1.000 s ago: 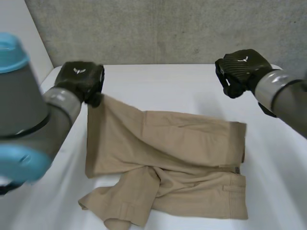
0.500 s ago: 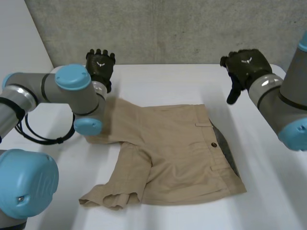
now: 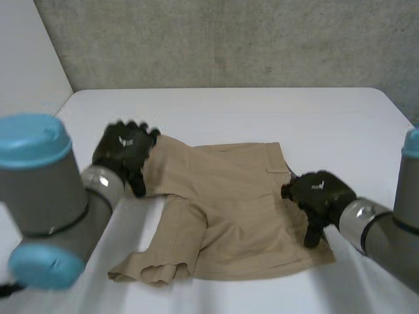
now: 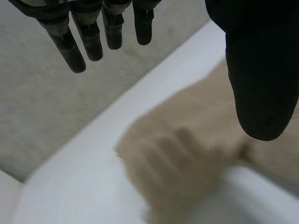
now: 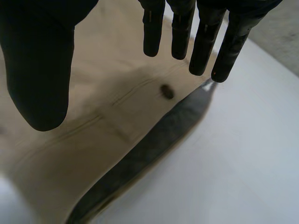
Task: Fold the shorts.
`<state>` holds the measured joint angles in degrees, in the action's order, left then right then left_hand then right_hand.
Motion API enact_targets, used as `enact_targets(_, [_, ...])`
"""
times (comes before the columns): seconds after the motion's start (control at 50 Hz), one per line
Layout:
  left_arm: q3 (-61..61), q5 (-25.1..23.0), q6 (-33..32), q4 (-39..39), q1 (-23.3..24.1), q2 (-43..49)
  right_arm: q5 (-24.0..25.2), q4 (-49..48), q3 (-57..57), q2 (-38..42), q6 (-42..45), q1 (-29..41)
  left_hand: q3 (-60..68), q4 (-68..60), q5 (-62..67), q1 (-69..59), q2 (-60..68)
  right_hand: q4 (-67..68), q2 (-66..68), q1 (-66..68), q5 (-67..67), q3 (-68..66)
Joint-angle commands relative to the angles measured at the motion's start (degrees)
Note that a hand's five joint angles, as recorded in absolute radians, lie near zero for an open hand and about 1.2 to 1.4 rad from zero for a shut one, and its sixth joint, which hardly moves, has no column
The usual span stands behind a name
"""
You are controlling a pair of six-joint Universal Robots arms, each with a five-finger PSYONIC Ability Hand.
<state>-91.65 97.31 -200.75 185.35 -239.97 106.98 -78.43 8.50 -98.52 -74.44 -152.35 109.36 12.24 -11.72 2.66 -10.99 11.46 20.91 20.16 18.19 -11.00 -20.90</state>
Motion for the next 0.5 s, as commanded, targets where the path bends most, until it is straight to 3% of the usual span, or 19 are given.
enact_targets(0.02, [-9.9, -5.0, 7.0, -2.0, 3.2, -5.4, 1.4, -5.0, -7.7, -2.0, 2.1, 0.0, -0.3, -0.2, -0.8, -0.9, 0.4, 7.3, 8.1, 10.1, -7.2, -7.3])
enact_targets(0.38, [-12.4, -5.4, 9.9, -4.1, 5.4, -1.3, 1.9, -12.0, -13.8, -1.8, 2.2, 0.2, 0.2, -0.7, -0.3, -1.4, 0.9, 10.2, 10.9, 12.9, -10.1, -10.2])
enact_targets(0.5, [-7.1, -3.4, 9.3, 0.5, 2.0, 4.1, 1.9, -12.8, -14.1, -1.7, 2.2, 0.2, 8.4, -8.9, 8.0, -9.7, 9.2, 10.7, 11.5, 13.4, -10.6, -10.7])
